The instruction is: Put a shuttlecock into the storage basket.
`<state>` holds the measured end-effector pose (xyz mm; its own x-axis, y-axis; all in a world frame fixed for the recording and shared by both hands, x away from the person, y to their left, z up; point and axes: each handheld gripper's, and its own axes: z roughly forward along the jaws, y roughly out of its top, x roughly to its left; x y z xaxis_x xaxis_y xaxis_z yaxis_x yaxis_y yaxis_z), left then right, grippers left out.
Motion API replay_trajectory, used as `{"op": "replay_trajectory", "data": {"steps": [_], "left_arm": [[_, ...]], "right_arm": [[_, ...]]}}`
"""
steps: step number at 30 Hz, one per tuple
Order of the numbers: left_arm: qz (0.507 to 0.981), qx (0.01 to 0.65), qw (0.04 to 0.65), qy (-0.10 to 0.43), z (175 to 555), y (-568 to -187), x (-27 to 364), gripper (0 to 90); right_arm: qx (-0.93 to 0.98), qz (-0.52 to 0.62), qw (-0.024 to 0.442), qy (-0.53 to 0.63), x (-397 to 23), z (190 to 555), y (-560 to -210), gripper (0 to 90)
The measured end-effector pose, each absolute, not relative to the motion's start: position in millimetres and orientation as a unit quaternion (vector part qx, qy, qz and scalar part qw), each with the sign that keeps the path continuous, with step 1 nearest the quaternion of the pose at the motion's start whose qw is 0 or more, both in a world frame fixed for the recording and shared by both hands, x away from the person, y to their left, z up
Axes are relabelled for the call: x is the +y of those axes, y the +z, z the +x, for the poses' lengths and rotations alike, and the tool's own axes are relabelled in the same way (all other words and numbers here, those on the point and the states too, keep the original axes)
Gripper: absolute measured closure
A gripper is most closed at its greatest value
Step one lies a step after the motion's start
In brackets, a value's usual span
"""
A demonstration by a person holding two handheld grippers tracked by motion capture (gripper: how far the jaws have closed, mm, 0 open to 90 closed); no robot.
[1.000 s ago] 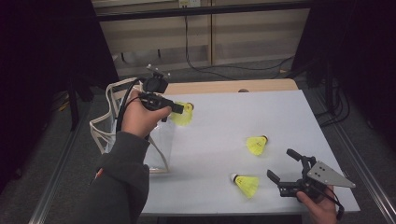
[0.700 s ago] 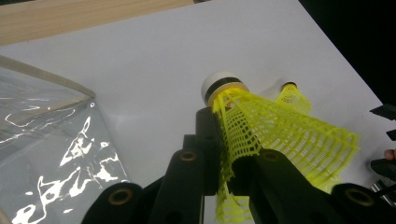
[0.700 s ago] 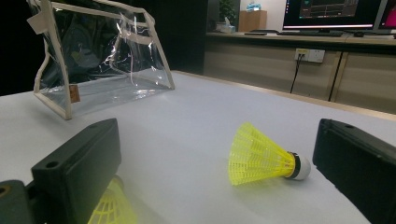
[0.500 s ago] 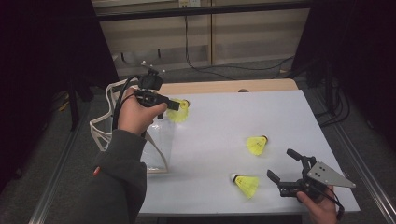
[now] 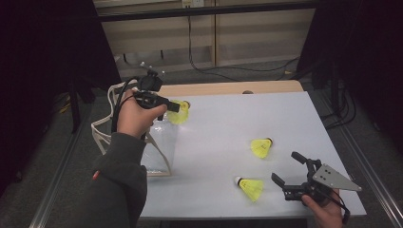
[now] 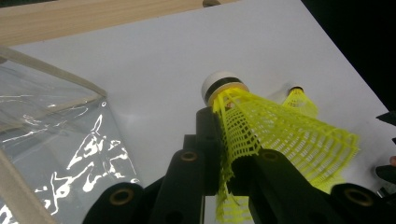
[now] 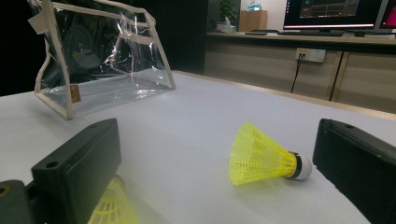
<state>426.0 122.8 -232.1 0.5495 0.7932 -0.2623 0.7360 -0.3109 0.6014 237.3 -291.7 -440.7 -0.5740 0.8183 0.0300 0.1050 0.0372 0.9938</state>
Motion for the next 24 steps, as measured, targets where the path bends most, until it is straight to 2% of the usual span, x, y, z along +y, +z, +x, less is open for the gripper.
{"op": "replay_trajectory", "data": {"steps": [24], "left_arm": [[0.798, 0.489, 0.349, 0.049, 429, -221, 139, 86.5]], "right_arm": [[0.656, 0.351, 0.300, 0.597, -292, 237, -440, 0.9]]}}
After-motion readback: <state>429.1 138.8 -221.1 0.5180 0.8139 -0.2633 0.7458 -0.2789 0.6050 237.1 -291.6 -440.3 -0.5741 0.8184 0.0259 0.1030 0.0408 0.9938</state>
